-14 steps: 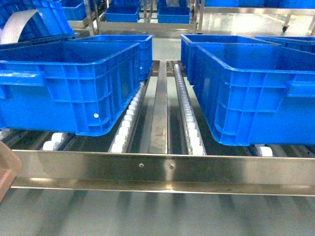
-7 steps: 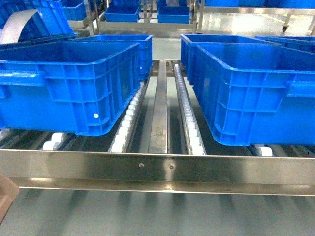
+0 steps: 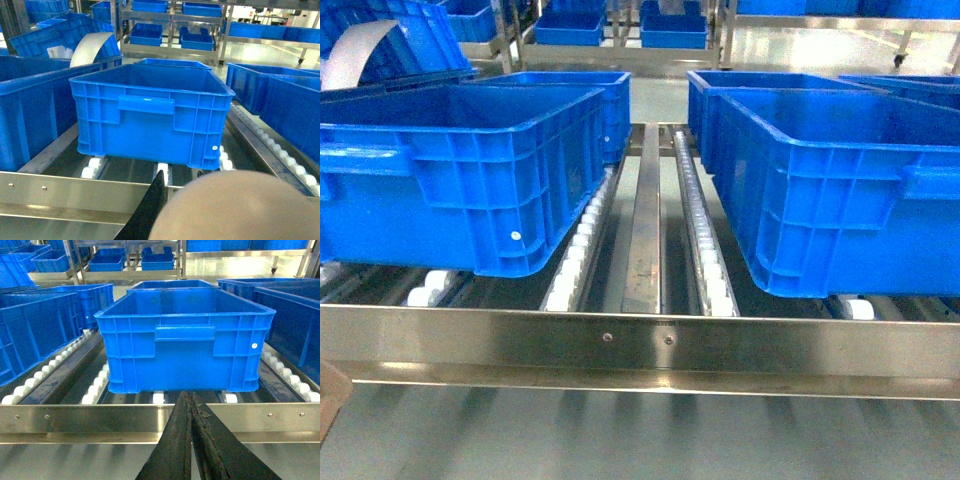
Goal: Place part in tray to right shelf
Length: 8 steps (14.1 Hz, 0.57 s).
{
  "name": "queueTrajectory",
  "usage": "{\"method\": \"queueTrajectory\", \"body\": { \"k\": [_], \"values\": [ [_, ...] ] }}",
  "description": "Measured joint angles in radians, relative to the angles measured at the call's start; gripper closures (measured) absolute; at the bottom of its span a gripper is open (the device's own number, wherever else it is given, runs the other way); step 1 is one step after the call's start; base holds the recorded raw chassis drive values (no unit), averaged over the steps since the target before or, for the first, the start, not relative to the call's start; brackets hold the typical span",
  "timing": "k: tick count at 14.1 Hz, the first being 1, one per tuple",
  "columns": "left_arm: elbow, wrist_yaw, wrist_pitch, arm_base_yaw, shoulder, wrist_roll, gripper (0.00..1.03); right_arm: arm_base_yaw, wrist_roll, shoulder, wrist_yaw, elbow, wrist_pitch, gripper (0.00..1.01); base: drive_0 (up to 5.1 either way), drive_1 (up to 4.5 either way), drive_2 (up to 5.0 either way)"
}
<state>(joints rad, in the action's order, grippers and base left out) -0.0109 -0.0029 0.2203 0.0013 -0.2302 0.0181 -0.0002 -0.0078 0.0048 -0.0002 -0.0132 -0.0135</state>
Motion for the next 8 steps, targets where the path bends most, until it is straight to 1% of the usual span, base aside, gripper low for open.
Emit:
{"method": "queueTrajectory", "body": {
  "k": [2, 3, 4, 6, 8],
  "values": [
    [0.0, 0.003, -0.051, 0.0, 0.056, -0.003, 0.91, 0.0, 0.0, 0.0, 0.0, 0.0, 0.009, 0.99, 0.0, 0.0, 0.0],
    [-0.001, 0.0, -0.235, 0.0, 0.22, -0.002, 0.91, 0.0, 0.0, 0.0, 0.0, 0.0, 0.01, 0.99, 0.0, 0.0, 0.0],
    [-0.003, 0.001, -0.206, 0.0, 0.219, -0.004, 0.91, 0.0, 0.0, 0.0, 0.0, 0.0, 0.01, 0.99, 0.0, 0.0, 0.0],
    [-0.001, 0.002, -0.24, 0.0, 0.219, -0.003, 0.91, 0.0, 0.0, 0.0, 0.0, 0.0, 0.011, 0.99, 0.0, 0.0, 0.0],
    [-0.001, 0.002, -0.235, 0.0, 0.22, -0.003, 0.91, 0.0, 0.0, 0.0, 0.0, 0.0, 0.01, 0.99, 0.0, 0.0, 0.0]
  ]
}}
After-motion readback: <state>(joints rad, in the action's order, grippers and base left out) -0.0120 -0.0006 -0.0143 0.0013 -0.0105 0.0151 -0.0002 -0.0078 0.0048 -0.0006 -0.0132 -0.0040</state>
